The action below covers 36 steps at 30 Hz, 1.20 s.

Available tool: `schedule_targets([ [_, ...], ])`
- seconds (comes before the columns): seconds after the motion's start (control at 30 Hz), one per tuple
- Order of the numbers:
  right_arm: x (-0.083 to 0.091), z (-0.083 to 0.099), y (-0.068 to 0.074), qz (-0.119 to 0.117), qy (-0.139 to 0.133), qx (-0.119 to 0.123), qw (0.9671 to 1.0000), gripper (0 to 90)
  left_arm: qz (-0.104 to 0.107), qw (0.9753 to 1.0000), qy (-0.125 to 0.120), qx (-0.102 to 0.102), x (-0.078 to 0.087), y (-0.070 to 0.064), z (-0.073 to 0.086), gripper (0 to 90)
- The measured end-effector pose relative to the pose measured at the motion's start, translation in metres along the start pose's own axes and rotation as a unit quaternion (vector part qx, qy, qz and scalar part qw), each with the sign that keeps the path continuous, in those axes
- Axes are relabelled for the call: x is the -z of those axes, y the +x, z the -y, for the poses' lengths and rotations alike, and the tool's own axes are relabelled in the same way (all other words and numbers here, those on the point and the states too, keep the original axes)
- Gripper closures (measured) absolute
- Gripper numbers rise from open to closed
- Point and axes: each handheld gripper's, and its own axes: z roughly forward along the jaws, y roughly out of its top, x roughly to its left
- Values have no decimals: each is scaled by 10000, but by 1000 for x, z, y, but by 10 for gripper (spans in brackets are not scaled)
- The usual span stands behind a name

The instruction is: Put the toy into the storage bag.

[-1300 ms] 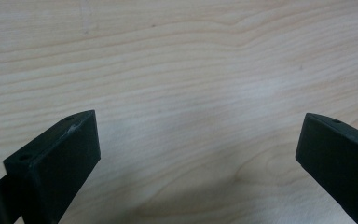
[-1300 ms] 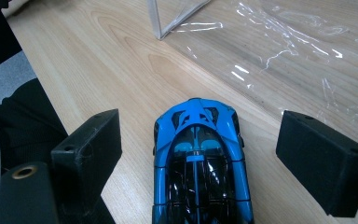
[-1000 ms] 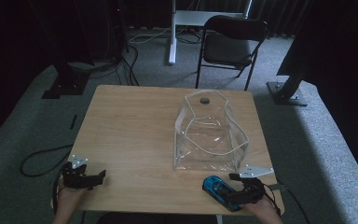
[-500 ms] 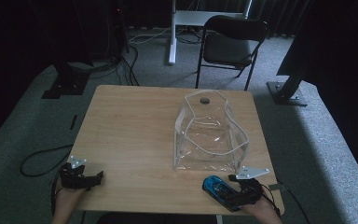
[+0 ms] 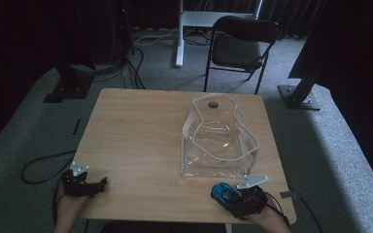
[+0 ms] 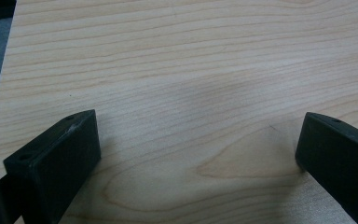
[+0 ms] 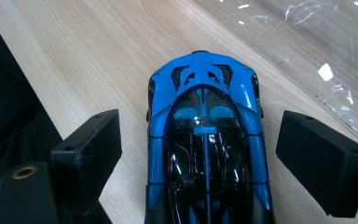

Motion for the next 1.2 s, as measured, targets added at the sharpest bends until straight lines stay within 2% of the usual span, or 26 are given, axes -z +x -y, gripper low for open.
schedule_targets([
  [0.1,-6,-2,1,157,224,117,9996,134,5,10000,0,-1,0,0,0,3],
  [0.23,-13,-2,0,122,374,151,9991,128,7,10000,-1,-1,0,1,0,3],
  [0.37,-16,-4,0,213,530,201,9982,131,8,10000,1,-1,0,1,0,3],
  [0.57,-23,-6,1,235,750,245,9966,185,0,10000,-2,7,0,1,0,3],
  [1.2,-24,-8,3,280,925,294,9949,250,1,10000,-4,11,0,1,0,2],
])
